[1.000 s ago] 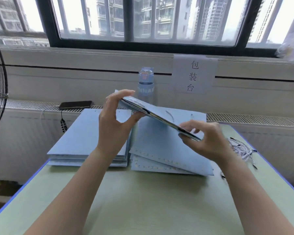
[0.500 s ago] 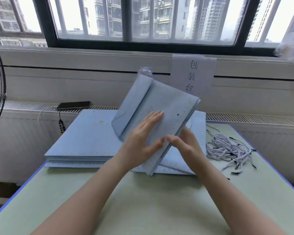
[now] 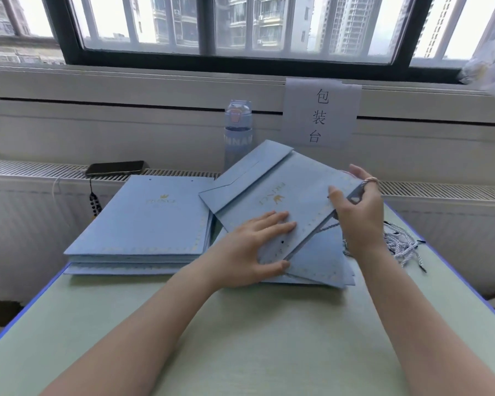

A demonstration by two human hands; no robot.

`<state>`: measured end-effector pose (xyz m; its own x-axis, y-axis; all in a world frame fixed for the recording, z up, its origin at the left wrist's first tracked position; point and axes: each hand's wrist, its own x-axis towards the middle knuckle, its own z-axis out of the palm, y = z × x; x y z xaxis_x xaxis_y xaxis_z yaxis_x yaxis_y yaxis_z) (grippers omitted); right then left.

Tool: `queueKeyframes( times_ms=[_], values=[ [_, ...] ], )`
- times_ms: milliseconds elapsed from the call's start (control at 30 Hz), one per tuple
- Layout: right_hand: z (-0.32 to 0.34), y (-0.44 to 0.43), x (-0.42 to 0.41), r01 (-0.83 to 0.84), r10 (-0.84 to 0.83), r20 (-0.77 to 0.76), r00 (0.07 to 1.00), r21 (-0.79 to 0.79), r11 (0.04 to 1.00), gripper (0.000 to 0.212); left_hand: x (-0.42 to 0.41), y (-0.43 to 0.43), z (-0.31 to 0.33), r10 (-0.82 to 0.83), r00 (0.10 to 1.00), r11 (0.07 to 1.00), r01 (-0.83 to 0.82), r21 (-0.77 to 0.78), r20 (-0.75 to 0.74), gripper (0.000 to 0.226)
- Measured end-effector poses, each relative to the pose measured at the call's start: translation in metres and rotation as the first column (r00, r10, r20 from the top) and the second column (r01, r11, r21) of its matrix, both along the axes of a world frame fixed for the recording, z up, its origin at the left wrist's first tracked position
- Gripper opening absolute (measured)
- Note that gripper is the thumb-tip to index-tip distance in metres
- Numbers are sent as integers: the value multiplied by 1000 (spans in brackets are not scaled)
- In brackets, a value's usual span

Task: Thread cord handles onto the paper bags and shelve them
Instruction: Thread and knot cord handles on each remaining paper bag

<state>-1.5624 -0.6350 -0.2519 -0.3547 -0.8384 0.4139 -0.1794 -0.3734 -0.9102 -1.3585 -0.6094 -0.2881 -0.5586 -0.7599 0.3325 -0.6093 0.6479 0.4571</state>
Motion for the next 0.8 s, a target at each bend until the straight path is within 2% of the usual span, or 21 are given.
queueKeyframes(
  times_ms=[67, 133, 167, 267, 333, 400, 467, 533, 567, 633, 700, 800],
  values=[
    [3, -6, -15, -125, 116, 71, 991, 143, 982, 32, 3, -1, 1, 46, 998, 999, -46, 16, 47, 62],
    [5, -9, -28, -265, 225, 162, 961, 300, 917, 23, 6, -2, 2, 107, 992, 993, -110, 44, 70, 58],
    [6, -9, -34, -283, 249, 136, 959, 379, 881, 20, 8, -3, 1, 124, 990, 989, -129, 71, 70, 56],
    [1, -8, -48, -93, 202, -157, 967, 522, 848, 25, 13, -4, 1, 124, 989, 981, -134, 138, 76, 53],
    [0, -7, -54, 78, 106, -343, 933, 481, 873, 37, 15, -5, 1, 122, 990, 979, -132, 152, 76, 51],
    [0, -6, -58, 208, 3, -452, 892, 417, 885, 49, 16, -5, 2, 126, 990, 977, -136, 164, 69, 50],
    [0, -6, -64, 315, -100, -522, 847, 343, 885, 49, 17, -6, 2, 128, 989, 976, -139, 170, 70, 50],
    [-1, -6, -71, 361, -110, -607, 787, 308, 880, 40, 19, -6, 2, 128, 989, 976, -139, 166, 75, 50],
    [-2, -7, -74, 346, -40, -650, 759, 351, 870, 32, 19, -6, 1, 127, 989, 976, -139, 166, 81, 50],
    [-5, -5, -74, 262, 218, -691, 689, 518, 814, 11, 19, -6, 1, 125, 988, 977, -139, 161, 93, 49],
    [-6, -3, -70, 184, 404, -678, 614, 621, 762, 12, 18, -6, 2, 123, 988, 978, -137, 157, 95, 49],
    [-6, -1, -64, 192, 447, -719, 532, 616, 764, 11, 18, -6, 3, 123, 988, 976, -137, 168, 93, 47]
  ],
)
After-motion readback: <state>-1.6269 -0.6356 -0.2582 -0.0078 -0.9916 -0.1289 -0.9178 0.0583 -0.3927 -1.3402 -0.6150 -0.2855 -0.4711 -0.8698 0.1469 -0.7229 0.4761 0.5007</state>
